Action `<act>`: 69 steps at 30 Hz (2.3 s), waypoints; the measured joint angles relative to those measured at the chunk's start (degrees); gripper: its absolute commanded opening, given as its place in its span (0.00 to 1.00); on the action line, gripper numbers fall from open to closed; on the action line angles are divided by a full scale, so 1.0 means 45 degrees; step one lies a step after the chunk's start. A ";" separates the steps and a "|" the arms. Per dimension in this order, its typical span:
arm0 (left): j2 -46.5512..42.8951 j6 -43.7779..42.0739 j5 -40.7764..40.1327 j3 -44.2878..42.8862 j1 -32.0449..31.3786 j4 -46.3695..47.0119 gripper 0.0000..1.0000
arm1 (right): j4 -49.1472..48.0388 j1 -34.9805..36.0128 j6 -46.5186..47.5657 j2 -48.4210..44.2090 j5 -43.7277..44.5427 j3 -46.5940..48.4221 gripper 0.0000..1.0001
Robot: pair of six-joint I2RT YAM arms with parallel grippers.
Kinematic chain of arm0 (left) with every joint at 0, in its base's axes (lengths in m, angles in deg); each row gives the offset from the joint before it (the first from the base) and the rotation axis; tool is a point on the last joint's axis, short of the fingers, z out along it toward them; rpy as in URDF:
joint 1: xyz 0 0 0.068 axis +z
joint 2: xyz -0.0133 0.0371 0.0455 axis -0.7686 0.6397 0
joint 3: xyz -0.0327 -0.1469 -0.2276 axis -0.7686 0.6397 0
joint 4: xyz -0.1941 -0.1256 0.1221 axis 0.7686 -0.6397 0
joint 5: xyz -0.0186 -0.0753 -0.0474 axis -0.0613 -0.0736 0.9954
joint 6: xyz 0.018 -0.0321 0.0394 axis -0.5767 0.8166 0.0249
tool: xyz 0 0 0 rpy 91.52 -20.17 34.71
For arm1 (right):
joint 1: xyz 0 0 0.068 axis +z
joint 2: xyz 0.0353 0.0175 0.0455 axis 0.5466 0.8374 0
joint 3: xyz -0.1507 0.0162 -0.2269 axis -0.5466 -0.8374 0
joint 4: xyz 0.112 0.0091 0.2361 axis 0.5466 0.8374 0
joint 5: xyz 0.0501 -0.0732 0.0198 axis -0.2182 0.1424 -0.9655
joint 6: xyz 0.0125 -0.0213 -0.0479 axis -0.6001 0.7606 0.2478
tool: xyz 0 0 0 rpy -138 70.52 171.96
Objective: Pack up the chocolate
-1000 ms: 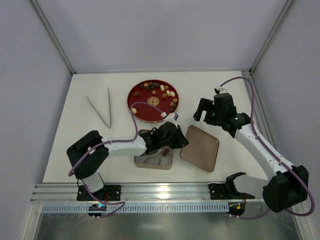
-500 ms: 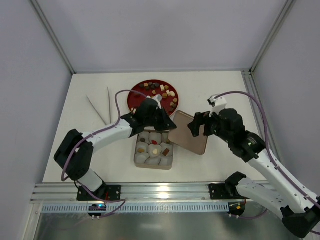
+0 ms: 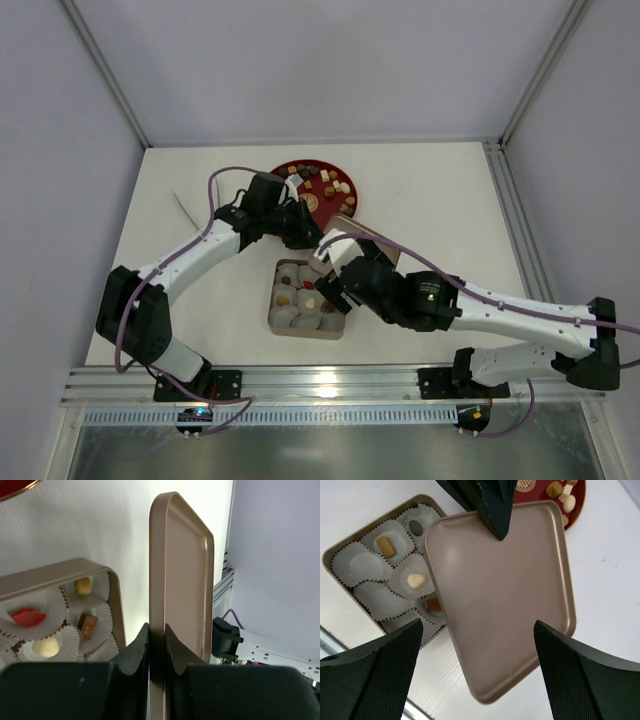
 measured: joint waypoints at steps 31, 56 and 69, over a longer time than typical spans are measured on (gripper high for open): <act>-0.0588 -0.0403 0.0622 -0.0593 0.0277 -0.1579 0.00 | 0.2880 0.1753 0.0865 0.5430 0.5620 0.2380 0.31; -0.0743 -0.1307 0.0529 -0.2200 0.1010 -0.2482 0.85 | 0.2628 0.1802 0.1496 0.5765 0.6785 0.2341 0.04; -0.1753 -0.2487 -0.0986 -0.4080 0.4182 -0.4260 0.82 | 0.2919 0.1001 0.1166 0.4886 0.4988 0.2501 0.04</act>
